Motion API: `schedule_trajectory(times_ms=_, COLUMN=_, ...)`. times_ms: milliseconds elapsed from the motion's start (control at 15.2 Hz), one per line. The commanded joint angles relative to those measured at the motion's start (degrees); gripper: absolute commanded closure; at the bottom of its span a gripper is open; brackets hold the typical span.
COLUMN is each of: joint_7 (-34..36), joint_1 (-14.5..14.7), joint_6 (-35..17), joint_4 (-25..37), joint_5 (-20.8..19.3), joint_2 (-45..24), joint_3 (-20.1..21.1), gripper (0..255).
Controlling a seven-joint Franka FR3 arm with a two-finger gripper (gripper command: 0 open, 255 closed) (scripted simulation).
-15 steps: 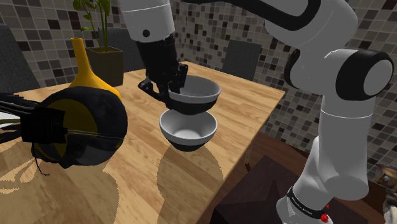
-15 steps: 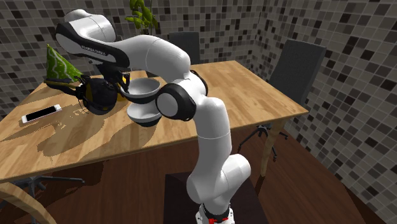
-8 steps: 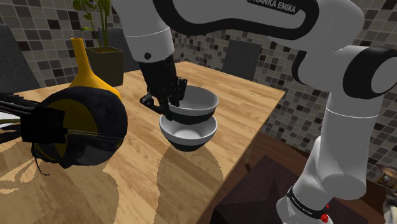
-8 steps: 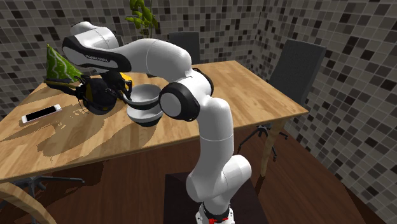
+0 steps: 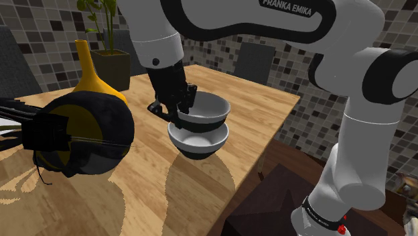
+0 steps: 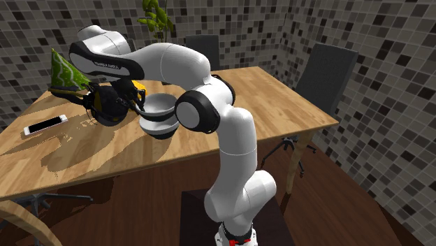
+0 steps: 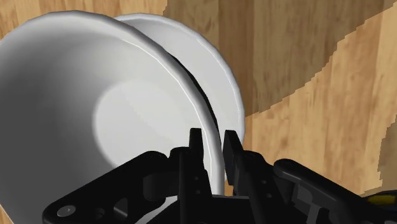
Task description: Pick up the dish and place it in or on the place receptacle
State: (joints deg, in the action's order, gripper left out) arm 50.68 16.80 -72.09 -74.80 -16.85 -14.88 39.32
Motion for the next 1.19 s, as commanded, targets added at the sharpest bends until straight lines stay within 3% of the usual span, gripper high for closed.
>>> schedule_trajectory(times_ms=0, joint_7=0.0, joint_1=0.0, joint_6=0.0, joint_4=0.0, joint_5=0.0, joint_2=0.0, joint_3=0.0, gripper=0)
schedule_trajectory(times_ms=330, joint_7=0.0, joint_1=0.0, joint_6=0.0, joint_4=0.0, joint_5=0.0, joint_2=0.0, joint_3=0.0, gripper=0)
schedule_trajectory(times_ms=594, joint_7=1.0, joint_1=7.3, joint_6=11.9, joint_4=19.1, joint_5=-5.8, joint_2=-8.6, joint_3=0.0, gripper=0)
schedule_trajectory(times_ms=1122, joint_7=0.9, joint_1=7.4, joint_6=11.9, joint_4=19.1, joint_5=-5.7, joint_2=-8.5, joint_3=-0.1, gripper=0)
